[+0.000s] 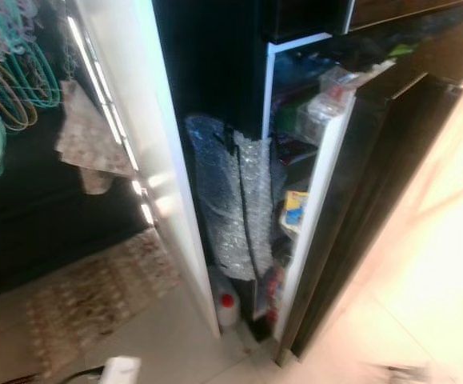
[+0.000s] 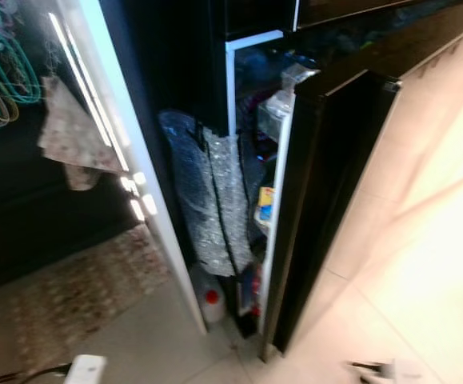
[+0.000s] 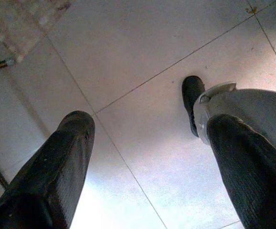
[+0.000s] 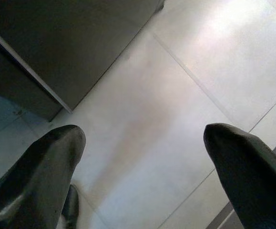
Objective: Restocking fridge
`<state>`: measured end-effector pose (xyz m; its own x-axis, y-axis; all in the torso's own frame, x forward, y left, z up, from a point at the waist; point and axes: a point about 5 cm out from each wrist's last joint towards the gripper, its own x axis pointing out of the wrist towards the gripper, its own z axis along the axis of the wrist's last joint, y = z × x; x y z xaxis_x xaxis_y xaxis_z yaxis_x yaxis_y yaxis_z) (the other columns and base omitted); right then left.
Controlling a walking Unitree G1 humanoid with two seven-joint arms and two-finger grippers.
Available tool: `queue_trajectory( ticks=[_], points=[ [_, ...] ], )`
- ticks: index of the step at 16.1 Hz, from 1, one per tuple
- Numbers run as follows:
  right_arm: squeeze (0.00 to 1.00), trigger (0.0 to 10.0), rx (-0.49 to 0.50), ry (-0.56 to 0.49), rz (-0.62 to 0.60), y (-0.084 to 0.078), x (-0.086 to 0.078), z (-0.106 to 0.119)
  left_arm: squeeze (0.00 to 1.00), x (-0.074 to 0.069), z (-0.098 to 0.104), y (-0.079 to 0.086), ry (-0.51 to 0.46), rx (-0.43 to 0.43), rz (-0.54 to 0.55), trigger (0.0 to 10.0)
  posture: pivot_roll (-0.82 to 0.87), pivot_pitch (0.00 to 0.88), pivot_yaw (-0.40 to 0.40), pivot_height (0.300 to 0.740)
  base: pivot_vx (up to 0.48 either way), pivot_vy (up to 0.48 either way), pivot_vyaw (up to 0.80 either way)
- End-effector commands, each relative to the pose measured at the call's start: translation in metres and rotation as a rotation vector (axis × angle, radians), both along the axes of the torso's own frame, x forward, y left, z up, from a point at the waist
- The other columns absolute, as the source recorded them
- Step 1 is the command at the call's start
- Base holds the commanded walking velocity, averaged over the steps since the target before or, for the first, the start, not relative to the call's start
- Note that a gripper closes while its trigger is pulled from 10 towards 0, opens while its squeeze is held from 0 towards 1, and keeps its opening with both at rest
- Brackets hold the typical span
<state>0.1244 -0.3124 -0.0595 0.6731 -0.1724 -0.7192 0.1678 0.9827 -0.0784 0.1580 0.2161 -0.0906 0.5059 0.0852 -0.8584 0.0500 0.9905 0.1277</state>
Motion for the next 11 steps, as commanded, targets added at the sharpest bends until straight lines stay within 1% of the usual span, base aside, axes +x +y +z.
queue_trajectory(
  ticks=[1, 2, 3, 4, 5, 7, 9, 10, 11],
  points=[
    [0.00, 10.0, 0.088, -0.003, 0.088, 0.016, 0.001, -0.005, 0.00, -0.001, -0.002, -0.008, 0.007, -0.013, -0.020, 10.0, -0.06, 0.000, 0.064, 0.740, 0.000, 0.000, 0.00],
    [0.00, 10.0, 0.113, -0.018, 0.143, 0.007, 0.002, 0.002, 0.00, -0.001, -0.002, -0.008, 0.007, -0.013, -0.023, 10.0, -0.06, 0.000, 0.066, 0.740, 0.000, 0.000, 0.00],
    [0.00, 10.0, 0.114, -0.041, 0.166, 0.003, 0.005, 0.007, 0.00, -0.001, -0.002, -0.007, 0.007, -0.013, -0.024, 10.0, -0.07, 0.000, 0.069, 0.740, 0.000, 0.000, 0.00],
    [0.00, 10.0, 0.125, -0.077, 0.178, -0.001, 0.011, 0.013, 0.00, 0.000, -0.002, -0.007, 0.007, -0.013, -0.026, 10.0, -0.07, 0.000, 0.071, 0.740, 0.000, 0.000, 0.00],
    [0.00, 10.0, 0.169, -0.140, 0.248, 0.001, 0.023, 0.022, 0.00, 0.000, -0.001, -0.007, 0.007, -0.013, -0.028, 10.0, -0.08, 0.000, 0.070, 0.740, 0.000, 0.000, 0.00],
    [0.00, 10.0, 0.209, -0.193, 0.374, 0.009, 0.035, 0.032, 0.00, 0.001, -0.001, -0.007, 0.005, -0.014, -0.024, 10.0, -0.07, 0.000, 0.068, 0.740, 0.000, 0.000, 0.00],
    [0.00, 10.0, 0.290, -0.246, 0.451, 0.019, 0.043, 0.039, 0.00, 0.001, -0.001, -0.007, 0.004, -0.015, -0.021, 10.0, -0.07, 0.000, 0.071, 0.740, 0.000, 0.000, 0.00],
    [0.00, 10.0, 0.359, -0.260, 0.528, 0.028, 0.046, 0.043, 0.00, 0.001, -0.001, -0.007, 0.004, -0.015, -0.020, 10.0, -0.07, 0.000, 0.071, 0.740, 0.000, 0.000, 0.00],
    [0.00, 10.0, 0.398, -0.271, 0.603, 0.038, 0.049, 0.049, 0.00, 0.002, -0.001, -0.007, 0.003, -0.014, -0.018, 10.0, -0.07, 0.000, 0.071, 0.740, 0.000, 0.000, 0.00]
  ],
)
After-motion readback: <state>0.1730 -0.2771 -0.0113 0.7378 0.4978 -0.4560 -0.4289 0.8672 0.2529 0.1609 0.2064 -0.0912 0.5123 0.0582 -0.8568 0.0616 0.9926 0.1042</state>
